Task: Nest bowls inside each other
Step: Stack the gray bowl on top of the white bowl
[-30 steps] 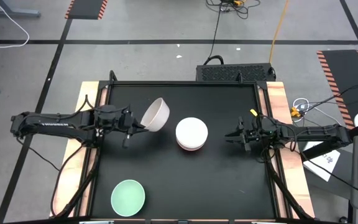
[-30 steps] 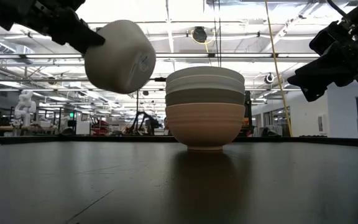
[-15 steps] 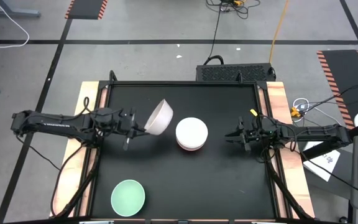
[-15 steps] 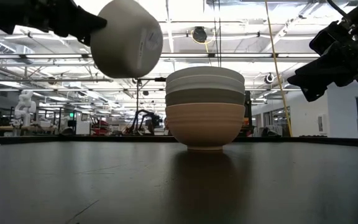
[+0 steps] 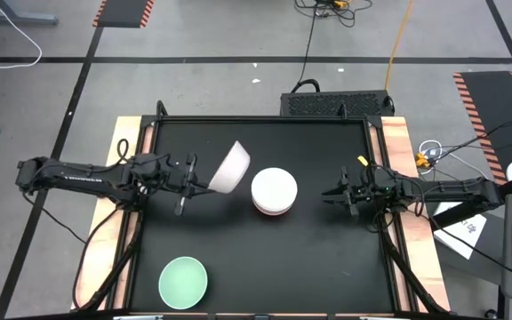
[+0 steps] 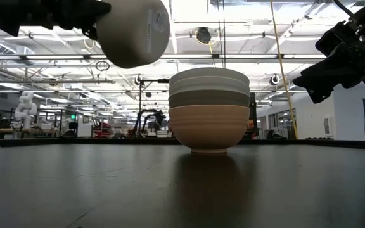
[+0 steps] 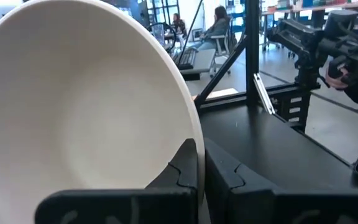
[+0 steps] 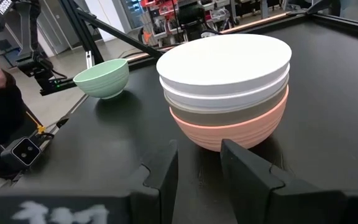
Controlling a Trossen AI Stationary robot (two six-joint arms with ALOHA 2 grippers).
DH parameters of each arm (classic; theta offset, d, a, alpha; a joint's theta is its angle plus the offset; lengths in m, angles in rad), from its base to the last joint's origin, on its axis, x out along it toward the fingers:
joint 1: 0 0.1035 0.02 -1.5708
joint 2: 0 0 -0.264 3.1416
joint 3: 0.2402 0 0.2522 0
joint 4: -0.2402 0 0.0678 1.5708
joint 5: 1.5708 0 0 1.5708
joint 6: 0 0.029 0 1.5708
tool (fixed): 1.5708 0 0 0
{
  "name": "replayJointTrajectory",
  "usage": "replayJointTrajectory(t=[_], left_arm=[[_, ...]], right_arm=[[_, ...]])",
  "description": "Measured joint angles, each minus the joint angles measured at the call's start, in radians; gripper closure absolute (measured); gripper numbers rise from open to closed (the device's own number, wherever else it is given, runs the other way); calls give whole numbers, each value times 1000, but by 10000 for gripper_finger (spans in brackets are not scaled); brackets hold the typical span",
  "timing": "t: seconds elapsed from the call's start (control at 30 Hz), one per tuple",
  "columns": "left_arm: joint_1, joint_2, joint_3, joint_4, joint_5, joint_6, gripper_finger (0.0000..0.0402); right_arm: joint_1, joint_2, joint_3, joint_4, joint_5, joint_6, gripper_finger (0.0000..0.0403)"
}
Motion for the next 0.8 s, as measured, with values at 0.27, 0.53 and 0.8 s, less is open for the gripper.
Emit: replayJointTrajectory(t=[0.27,0.53,0.8], left_arm=[[8,134,79,23,37,-3,397],[8,299,218,-16,83,35,397],[38,463,413,-149,134,44,396]], right_arm=[[0,0,0,3,0,-11,289],[0,0,0,5,0,-13,289],[0,0,0,4,0,-23,289]])
